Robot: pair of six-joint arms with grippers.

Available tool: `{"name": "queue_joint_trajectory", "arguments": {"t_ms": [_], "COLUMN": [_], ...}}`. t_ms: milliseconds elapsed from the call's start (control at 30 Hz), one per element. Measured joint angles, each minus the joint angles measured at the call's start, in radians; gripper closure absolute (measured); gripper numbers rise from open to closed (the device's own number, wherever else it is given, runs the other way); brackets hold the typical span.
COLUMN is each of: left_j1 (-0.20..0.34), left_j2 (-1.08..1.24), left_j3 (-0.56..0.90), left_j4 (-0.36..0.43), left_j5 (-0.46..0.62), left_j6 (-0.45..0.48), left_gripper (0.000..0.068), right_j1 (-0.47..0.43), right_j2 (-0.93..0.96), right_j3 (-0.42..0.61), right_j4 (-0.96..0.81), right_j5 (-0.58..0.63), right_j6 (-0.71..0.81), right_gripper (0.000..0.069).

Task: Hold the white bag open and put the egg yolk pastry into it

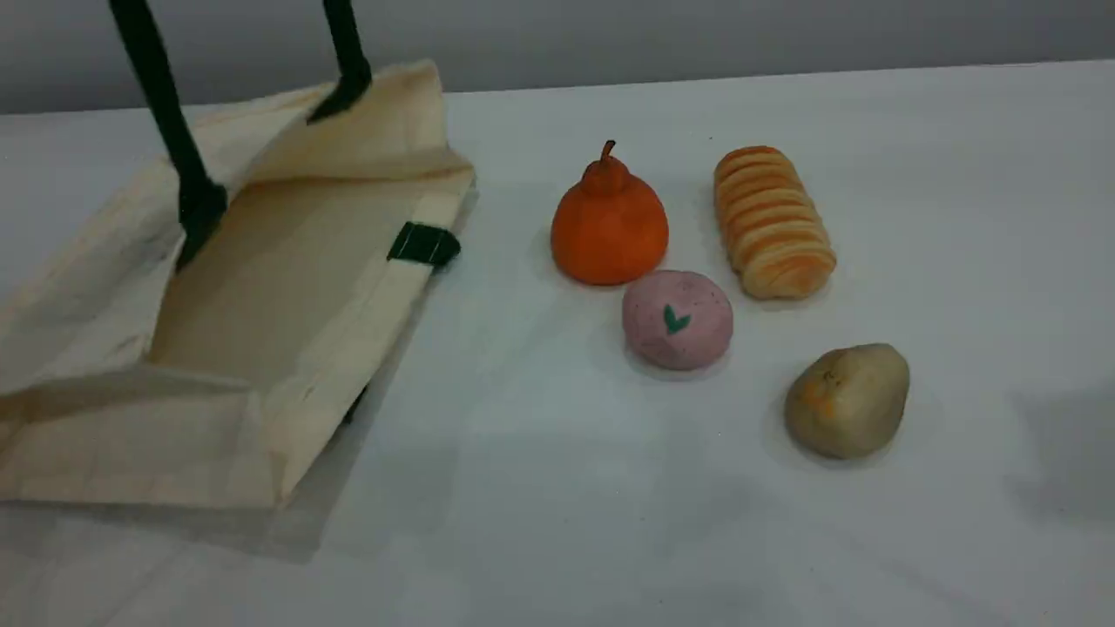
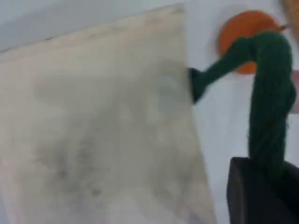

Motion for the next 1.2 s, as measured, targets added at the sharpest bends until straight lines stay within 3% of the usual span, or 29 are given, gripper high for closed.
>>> {"name": "queue_joint_trajectory", "arguments": {"t_ms": [400,700,967,1200], "left_j1": [-0.104,-0.201,-0.201,-0.201], "left_j2": [-0.130,-0.196,-0.207,-0.207], "left_j3": [0.001,0.001,0.001,0.001], "left_j4": [-0.029,-0.024,0.045,0.045], "left_j5": [0.001,0.001,-0.001,-0.002], "left_j6": [0.063,0.119,0.172,0.172], "left_gripper": [0.0582,0.0583,0.0583,0.0583], "right_j1": [0.000,0.000,0.002,0.085], "right_j2": [0.173,0.174,0.218,0.319], "right_j3": [0.000,0.000,0.001,0.041], "right_j4": [0.132,0.256,0.266,0.267], "right_j5": [0.006,0.107,0.157,0.072], "right_j6": [-0.167,-0.373,-0.417,-0.413], "right_gripper": [0.0231,0.0231,0.0231,0.0231]}}
